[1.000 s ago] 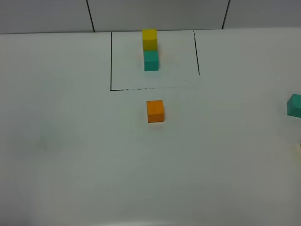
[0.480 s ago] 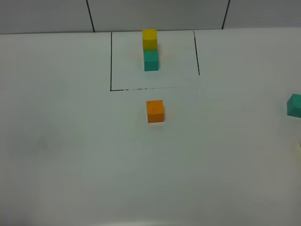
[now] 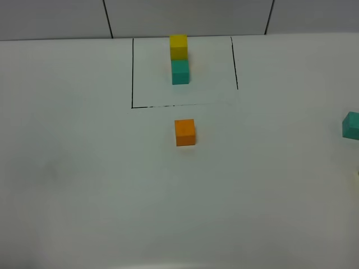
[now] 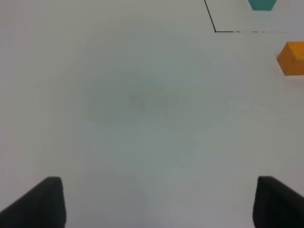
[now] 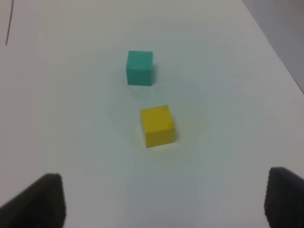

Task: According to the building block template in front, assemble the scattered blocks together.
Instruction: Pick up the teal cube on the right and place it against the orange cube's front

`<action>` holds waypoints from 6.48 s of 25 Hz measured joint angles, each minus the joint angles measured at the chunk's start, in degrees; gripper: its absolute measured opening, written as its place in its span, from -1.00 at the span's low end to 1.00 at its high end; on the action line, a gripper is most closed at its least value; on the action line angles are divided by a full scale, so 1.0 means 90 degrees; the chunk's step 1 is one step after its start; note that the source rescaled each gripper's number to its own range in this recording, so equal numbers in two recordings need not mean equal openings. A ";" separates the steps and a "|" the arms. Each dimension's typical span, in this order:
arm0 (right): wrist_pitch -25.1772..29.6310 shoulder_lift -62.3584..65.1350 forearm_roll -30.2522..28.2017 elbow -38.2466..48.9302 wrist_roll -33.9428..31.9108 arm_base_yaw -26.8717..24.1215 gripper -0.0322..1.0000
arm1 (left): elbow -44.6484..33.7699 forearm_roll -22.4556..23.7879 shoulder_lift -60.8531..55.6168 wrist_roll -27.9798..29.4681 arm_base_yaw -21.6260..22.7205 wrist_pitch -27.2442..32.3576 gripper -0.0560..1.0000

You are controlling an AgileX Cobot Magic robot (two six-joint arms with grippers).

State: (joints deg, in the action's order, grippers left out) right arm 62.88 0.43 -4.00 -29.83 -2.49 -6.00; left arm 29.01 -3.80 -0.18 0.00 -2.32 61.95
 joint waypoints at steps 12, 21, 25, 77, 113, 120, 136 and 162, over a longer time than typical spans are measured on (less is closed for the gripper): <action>-0.0140 -0.1968 -0.0101 -0.0177 -0.0229 0.0000 0.79 | 0.0000 0.0000 0.0000 0.0000 0.0000 0.0000 0.55; -0.1040 -0.5885 -0.0117 -0.1167 0.0329 0.0000 0.99 | 0.0000 0.0000 0.0000 0.0000 0.0000 0.0000 0.55; -0.1222 -0.7113 -0.0117 -0.1648 0.0432 0.0000 0.99 | 0.0000 0.0000 0.0000 0.0000 0.0000 0.0000 0.55; -0.2386 -1.2761 0.0667 -0.4944 0.1032 -0.0125 0.97 | 0.0000 0.0000 0.0000 0.0000 0.0000 0.0000 0.54; -0.1003 -1.1634 0.0298 -0.5004 0.0580 0.1530 -0.89 | 0.0000 0.0000 0.0000 0.0000 0.0000 0.0000 0.54; -0.1018 -1.1383 0.0105 -0.4360 -0.0862 0.2507 -0.89 | 0.0000 0.0000 0.0000 0.0000 0.0000 0.0000 0.54; -0.1871 -1.1534 -0.0457 -0.4188 -0.4430 0.5147 -0.89 | 0.0000 0.0000 0.0000 0.0000 0.0000 0.0000 0.54; -0.1317 -1.3466 0.0154 -0.6575 -0.4640 0.5829 -0.89 | 0.0000 0.0000 0.0000 0.0000 0.0000 0.0000 0.54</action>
State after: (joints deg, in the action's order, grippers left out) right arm 51.03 -120.76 -2.61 -89.00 -44.25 46.46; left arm 29.01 -3.80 -0.18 0.00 -2.32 61.95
